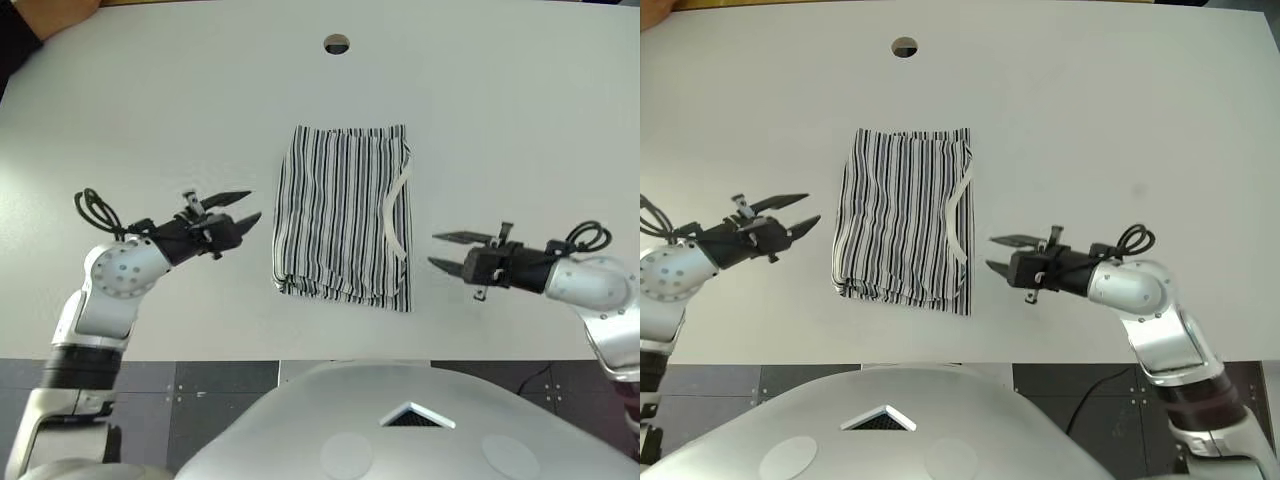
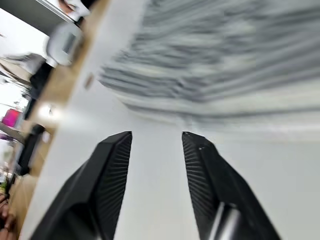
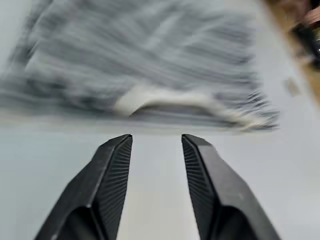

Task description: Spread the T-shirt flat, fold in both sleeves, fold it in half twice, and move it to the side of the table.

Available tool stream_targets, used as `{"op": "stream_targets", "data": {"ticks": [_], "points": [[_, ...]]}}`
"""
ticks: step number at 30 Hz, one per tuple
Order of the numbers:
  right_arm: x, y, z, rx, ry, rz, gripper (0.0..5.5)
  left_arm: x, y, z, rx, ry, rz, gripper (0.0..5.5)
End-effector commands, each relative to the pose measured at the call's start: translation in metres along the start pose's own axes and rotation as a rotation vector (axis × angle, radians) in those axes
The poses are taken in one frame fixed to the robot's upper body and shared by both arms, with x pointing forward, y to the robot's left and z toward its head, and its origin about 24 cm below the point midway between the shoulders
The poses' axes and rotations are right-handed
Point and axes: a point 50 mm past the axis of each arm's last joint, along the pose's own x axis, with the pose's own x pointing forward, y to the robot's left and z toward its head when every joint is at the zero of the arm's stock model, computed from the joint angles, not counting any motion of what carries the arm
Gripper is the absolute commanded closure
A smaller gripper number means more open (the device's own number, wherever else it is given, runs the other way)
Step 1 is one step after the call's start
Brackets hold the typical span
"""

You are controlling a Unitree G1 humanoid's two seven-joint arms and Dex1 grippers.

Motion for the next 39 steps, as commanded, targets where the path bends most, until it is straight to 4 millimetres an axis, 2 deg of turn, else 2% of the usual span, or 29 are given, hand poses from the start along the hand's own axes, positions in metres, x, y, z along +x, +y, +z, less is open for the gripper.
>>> {"op": "stream_targets", "data": {"ticks": [1, 5, 8, 11, 16, 22, 25, 33, 35, 39], "points": [[0.000, 0.017, 0.003, -0.065, 0.023, 0.076, 2.82, -0.012, -0.007, 0.001, 0.028, 0.040, -0.074, 2.84], [0.013, 0.022, 0.010, -0.103, -0.021, 0.028, 2.78, -0.015, -0.034, -0.007, 0.020, 0.094, -0.235, 2.80], [0.020, 0.025, 0.011, -0.144, -0.034, 0.012, 2.78, -0.014, -0.041, -0.002, 0.012, 0.077, -0.277, 2.80], [0.030, 0.016, 0.015, -0.202, -0.067, -0.059, 2.78, -0.012, -0.051, 0.003, 0.023, 0.062, -0.339, 2.80], [0.043, 0.010, 0.022, -0.250, -0.116, -0.111, 2.78, -0.003, -0.053, 0.007, 0.030, 0.037, -0.333, 2.80], [0.052, 0.008, 0.020, -0.272, -0.128, -0.114, 2.78, 0.007, -0.054, 0.011, 0.036, 0.011, -0.329, 2.80], [0.054, 0.011, 0.020, -0.282, -0.136, -0.087, 3.28, 0.012, -0.055, 0.014, 0.045, -0.008, -0.337, 2.78], [0.055, 0.020, 0.018, -0.281, -0.139, -0.042, 5.15, 0.017, -0.058, 0.023, 0.047, -0.073, -0.364, 2.78], [0.056, 0.020, 0.017, -0.281, -0.135, -0.041, 5.40, 0.018, -0.061, 0.023, 0.052, -0.076, -0.396, 3.13], [0.056, 0.020, 0.015, -0.276, -0.132, -0.030, 5.40, 0.015, -0.066, 0.023, 0.063, -0.080, -0.441, 3.93]]}}
